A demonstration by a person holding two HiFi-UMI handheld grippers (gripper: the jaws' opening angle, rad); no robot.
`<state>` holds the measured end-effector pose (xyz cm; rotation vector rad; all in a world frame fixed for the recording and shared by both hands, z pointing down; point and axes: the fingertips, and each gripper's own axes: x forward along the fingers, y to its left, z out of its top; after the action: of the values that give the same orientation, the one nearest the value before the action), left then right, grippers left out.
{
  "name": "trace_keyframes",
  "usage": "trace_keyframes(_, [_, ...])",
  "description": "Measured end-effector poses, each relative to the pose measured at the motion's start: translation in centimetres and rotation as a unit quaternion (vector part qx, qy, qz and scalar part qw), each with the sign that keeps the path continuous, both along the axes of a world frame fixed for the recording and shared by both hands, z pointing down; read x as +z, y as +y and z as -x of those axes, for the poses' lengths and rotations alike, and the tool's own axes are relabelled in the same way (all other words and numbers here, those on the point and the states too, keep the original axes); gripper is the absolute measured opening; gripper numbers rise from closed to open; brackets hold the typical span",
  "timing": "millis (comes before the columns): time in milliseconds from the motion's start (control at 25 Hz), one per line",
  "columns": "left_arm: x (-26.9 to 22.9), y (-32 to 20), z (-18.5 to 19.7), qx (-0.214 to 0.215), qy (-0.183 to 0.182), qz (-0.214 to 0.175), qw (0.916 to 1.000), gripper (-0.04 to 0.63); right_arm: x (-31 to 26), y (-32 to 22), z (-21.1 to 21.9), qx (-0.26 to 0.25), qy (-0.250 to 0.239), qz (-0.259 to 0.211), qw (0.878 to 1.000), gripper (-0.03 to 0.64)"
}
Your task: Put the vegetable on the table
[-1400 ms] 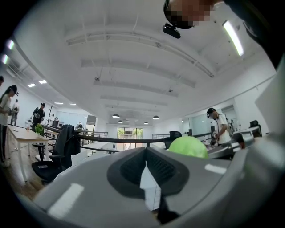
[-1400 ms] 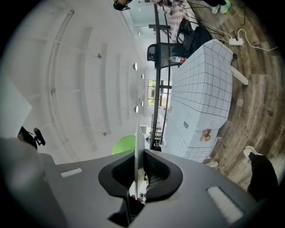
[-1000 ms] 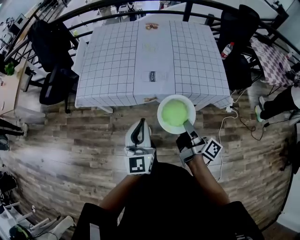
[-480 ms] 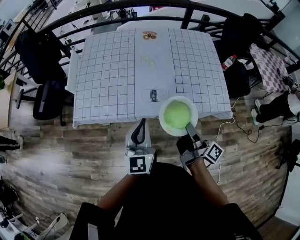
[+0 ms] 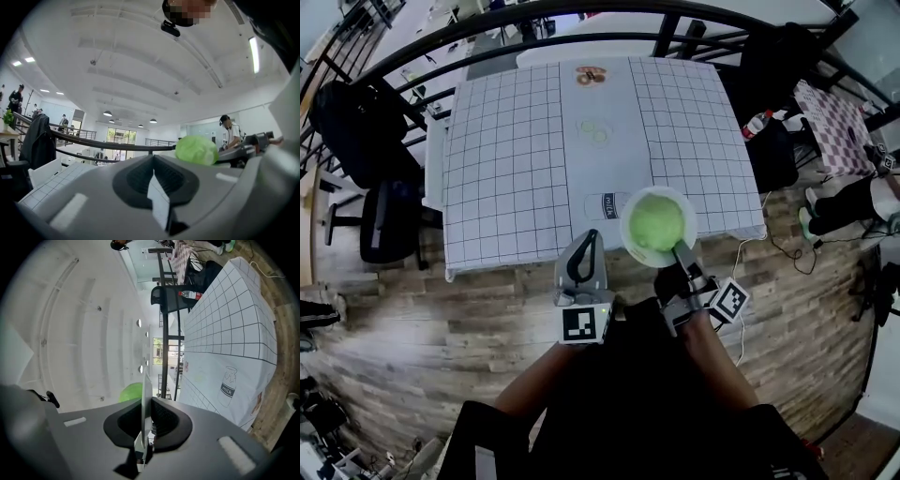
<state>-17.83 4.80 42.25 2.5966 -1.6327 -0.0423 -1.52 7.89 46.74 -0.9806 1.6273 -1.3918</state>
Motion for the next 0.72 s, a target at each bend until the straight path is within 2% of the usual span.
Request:
trace_keyframes(200, [-1.7,-4.0,-1.7,0.014,-0.001,0.023,0.9996,0.008,-0.8,-3.4,-1.4,0.008,-0.001,0.025,1.0,0.02])
trace_keyframes(520, [-2.0,-9.3,-6.1,0.015,0.017,0.006,0.9997,0.008,0.2,-9.1,-5.3,-0.007,0.011,0.018,1.0,0.02])
trace_keyframes(720, [-2.2,-13.9,-9.3,0.008,0.01,-0.018,0.9998,0.008,0.8,-14.1,-8.4,-0.021,0.017,0.009,1.0,0.018])
